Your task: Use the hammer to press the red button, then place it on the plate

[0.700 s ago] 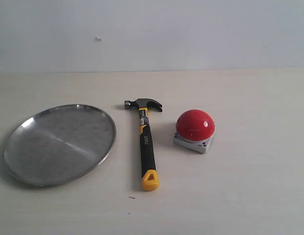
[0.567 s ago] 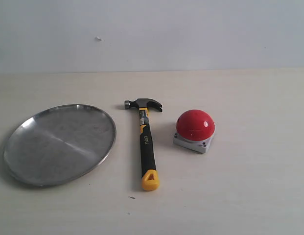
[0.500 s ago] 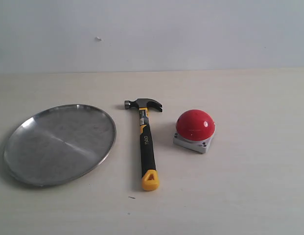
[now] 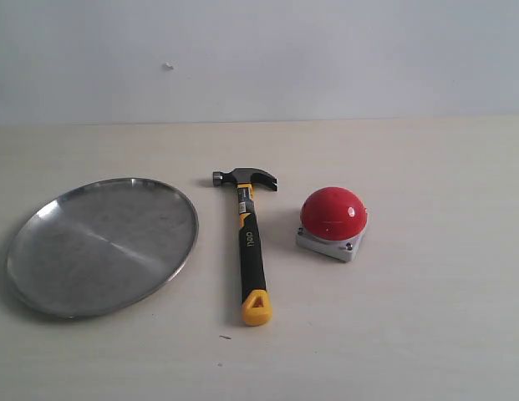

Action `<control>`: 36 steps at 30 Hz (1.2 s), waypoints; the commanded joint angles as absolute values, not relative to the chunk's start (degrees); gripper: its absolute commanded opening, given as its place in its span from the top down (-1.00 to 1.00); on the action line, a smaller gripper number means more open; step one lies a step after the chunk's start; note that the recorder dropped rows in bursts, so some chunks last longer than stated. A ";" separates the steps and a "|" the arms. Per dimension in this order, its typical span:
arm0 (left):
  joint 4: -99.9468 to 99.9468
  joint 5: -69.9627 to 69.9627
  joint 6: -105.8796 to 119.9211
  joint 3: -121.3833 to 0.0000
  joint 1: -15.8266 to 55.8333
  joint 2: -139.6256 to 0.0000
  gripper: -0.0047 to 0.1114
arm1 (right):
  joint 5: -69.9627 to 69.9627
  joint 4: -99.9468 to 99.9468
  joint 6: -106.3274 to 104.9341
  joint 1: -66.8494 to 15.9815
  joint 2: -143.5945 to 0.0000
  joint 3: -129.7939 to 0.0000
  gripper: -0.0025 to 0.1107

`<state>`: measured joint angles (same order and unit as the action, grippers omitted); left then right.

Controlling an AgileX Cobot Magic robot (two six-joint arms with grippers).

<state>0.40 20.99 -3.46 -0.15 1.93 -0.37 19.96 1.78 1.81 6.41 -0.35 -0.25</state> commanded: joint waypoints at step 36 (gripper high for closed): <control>0.95 20.46 -3.49 0.00 1.77 0.00 0.92 | 4.18 -2.40 2.19 6.67 0.00 0.00 0.96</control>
